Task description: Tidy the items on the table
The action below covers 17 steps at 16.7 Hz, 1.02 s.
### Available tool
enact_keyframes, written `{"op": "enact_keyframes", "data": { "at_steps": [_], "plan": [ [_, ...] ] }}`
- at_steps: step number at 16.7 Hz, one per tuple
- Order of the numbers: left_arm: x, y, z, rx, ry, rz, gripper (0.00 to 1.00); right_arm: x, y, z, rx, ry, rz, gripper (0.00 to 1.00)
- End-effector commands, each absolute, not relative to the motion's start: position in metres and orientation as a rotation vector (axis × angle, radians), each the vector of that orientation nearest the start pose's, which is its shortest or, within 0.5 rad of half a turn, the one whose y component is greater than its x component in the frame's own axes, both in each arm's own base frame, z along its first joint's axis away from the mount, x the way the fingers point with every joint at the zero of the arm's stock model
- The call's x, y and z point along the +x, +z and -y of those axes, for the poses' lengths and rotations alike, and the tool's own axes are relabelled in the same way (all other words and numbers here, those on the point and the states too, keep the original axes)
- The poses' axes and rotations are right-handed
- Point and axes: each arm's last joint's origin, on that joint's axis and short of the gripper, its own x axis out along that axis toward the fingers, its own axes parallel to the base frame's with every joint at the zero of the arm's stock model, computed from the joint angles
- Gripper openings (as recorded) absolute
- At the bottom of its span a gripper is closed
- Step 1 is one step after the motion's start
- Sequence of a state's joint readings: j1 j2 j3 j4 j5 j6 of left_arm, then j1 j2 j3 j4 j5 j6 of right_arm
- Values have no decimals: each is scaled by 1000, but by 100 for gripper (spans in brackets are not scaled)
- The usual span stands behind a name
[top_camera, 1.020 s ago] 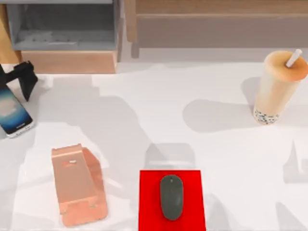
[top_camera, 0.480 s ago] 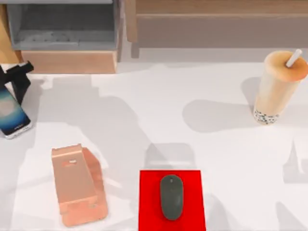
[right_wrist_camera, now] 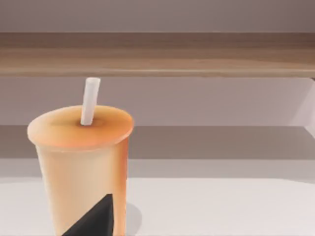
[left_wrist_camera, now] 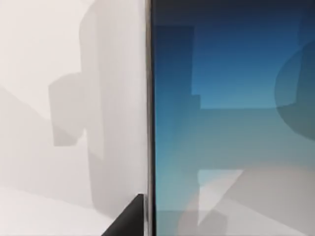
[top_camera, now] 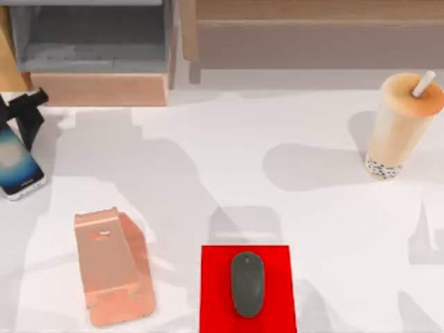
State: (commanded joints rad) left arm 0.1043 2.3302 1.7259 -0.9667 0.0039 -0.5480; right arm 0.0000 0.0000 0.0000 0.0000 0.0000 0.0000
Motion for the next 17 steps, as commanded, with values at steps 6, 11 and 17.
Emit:
{"op": "enact_keyframes", "data": {
  "at_steps": [6, 11, 17],
  "plan": [
    [439, 123, -50, -509, 517, -1496, 0, 106, 160, 1, 0, 0, 0, 100],
    [439, 144, -50, -509, 516, -1495, 0, 106, 160, 1, 0, 0, 0, 100],
    [437, 151, -37, -497, 526, -1478, 0, 106, 160, 1, 0, 0, 0, 100]
  ]
}}
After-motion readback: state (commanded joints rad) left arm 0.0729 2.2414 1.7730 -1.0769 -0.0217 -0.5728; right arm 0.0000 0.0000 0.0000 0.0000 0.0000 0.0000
